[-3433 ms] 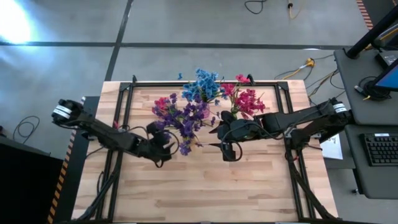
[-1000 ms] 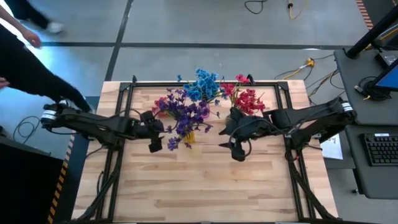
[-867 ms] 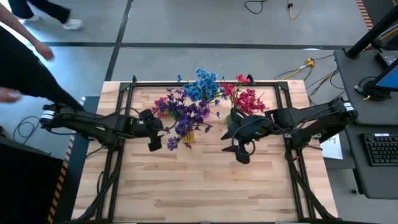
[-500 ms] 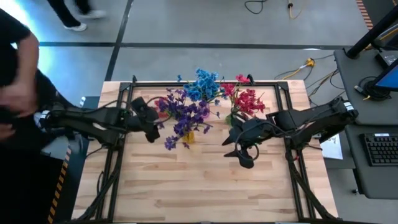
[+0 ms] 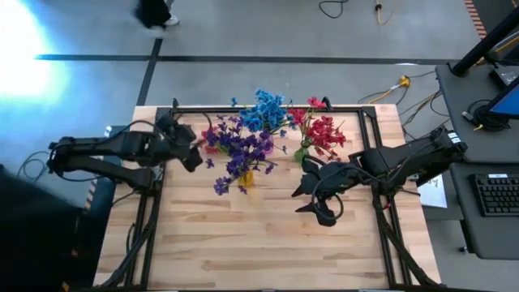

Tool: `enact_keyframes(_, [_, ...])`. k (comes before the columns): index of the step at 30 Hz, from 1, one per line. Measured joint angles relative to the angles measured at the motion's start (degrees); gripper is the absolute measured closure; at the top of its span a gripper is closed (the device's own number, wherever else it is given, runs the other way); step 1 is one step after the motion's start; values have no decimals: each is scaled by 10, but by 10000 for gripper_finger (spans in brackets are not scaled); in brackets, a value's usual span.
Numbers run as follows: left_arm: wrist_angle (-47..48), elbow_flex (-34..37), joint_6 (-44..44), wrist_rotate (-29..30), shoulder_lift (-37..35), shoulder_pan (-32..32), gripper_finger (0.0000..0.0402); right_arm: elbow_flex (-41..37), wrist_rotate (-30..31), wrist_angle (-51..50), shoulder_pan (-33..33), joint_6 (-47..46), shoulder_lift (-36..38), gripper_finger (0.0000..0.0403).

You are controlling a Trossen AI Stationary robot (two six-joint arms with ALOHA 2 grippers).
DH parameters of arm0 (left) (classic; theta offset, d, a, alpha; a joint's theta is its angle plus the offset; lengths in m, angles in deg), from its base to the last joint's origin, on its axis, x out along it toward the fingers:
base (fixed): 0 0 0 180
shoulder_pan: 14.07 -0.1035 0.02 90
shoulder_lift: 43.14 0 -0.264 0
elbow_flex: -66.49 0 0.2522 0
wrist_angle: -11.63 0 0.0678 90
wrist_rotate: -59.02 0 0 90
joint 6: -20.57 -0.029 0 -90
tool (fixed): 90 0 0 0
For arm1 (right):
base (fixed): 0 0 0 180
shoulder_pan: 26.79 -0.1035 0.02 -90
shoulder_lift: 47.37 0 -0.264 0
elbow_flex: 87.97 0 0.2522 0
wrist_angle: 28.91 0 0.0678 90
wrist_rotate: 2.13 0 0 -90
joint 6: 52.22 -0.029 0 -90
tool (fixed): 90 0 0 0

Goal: Sort flowers into vase by color
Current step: Put the pink flowers into the green vase

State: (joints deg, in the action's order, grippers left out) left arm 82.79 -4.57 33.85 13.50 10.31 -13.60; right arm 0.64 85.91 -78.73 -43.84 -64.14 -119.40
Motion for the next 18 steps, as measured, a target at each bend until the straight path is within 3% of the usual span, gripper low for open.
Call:
enact_keyframes(2, [-22,0,-32,-18,-5,-25,123,5,0,-14,0,0,0,188])
enact_keyframes(6, [-83,0,-131,-126,-5,-93,123,24,0,-39,-2,-1,0,188])
enact_keyframes(9, [-124,0,-187,-160,1,-151,123,34,0,-44,-6,0,0,188])
enact_keyframes(12, [-169,0,-230,-191,6,-207,123,42,0,-44,-7,8,0,188])
enact_keyframes(18, [-221,0,-295,-310,18,-303,123,44,0,-44,-7,10,0,188])
